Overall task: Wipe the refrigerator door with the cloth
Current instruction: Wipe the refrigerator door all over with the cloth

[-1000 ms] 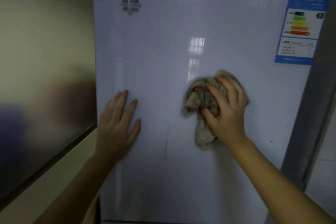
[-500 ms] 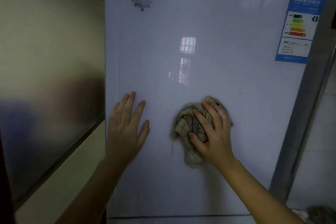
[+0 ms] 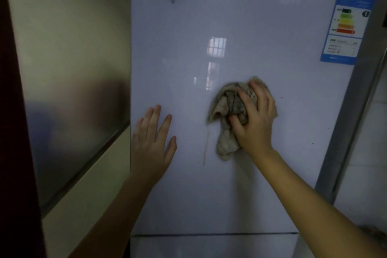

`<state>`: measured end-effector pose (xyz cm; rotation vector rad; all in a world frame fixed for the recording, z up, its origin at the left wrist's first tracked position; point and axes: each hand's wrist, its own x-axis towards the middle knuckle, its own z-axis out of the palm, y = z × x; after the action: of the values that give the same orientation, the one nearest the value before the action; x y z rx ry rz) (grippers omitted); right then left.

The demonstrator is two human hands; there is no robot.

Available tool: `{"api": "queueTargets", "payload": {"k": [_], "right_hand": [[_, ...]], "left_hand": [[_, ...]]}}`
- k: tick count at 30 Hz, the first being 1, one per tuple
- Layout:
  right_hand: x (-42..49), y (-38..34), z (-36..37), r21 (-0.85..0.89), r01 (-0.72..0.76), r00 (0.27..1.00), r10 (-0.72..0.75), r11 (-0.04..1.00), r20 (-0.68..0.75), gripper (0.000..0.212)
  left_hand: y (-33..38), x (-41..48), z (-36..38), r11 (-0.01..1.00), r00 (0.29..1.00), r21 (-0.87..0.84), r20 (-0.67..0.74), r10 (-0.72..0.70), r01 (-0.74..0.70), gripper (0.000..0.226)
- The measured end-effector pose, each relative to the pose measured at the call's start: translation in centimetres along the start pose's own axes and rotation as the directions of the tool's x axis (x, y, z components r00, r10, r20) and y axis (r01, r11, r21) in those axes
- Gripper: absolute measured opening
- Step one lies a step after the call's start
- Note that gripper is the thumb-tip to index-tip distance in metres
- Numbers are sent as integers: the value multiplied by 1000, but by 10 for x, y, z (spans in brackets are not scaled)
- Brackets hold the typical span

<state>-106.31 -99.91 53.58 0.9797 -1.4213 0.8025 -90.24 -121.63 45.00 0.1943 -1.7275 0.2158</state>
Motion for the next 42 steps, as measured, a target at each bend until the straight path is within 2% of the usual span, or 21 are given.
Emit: {"api": "queueTargets", "payload": {"k": [4, 9, 14, 18, 21, 26, 29, 32, 36, 39, 42], "right_hand": [[-10, -22, 15, 3, 119, 989, -118, 993, 91, 57], [-83, -27, 18, 33, 329, 912, -326, 944, 247, 52], [-87, -5, -1, -7, 364, 896, -348, 932, 274, 54], [-63, -5, 0, -24, 228, 954, -219, 973, 203, 60], [-68, -19, 10, -3, 159, 970, -156, 987, 186, 61], [-104, -24, 17, 36, 330, 907, -327, 943, 265, 47], [-103, -5, 1, 32, 382, 882, -375, 924, 286, 48], [-77, 20, -20, -26, 293, 930, -279, 956, 241, 59], [-33, 52, -41, -65, 39, 994, -32, 997, 108, 61], [-19, 63, -48, -51, -145, 989, 147, 988, 37, 61], [-32, 61, -47, -35, -167, 985, 169, 985, 43, 64]], "left_hand": [[0, -1, 2, 1000, 1000, 28, -2, 2, -1, 56], [0, -1, 1, 1000, 1000, 25, -9, 4, -3, 55], [1, 0, 0, 999, 1000, 37, 2, -4, 4, 55], [2, 0, 0, 999, 1000, 54, 2, 0, 0, 56], [1, 0, 0, 998, 1000, 63, 8, -1, 0, 57], [2, 0, 0, 995, 999, 102, 35, -3, -1, 58], [6, 0, 0, 992, 999, 128, 39, -11, 6, 58], [13, 7, 0, 995, 999, 100, 36, 3, -7, 59], [25, 26, 3, 997, 998, 67, 37, 48, -50, 57], [38, 42, 6, 997, 998, 56, 39, 58, -60, 57], [46, 52, 11, 996, 996, 53, 54, 68, -71, 58]]}}
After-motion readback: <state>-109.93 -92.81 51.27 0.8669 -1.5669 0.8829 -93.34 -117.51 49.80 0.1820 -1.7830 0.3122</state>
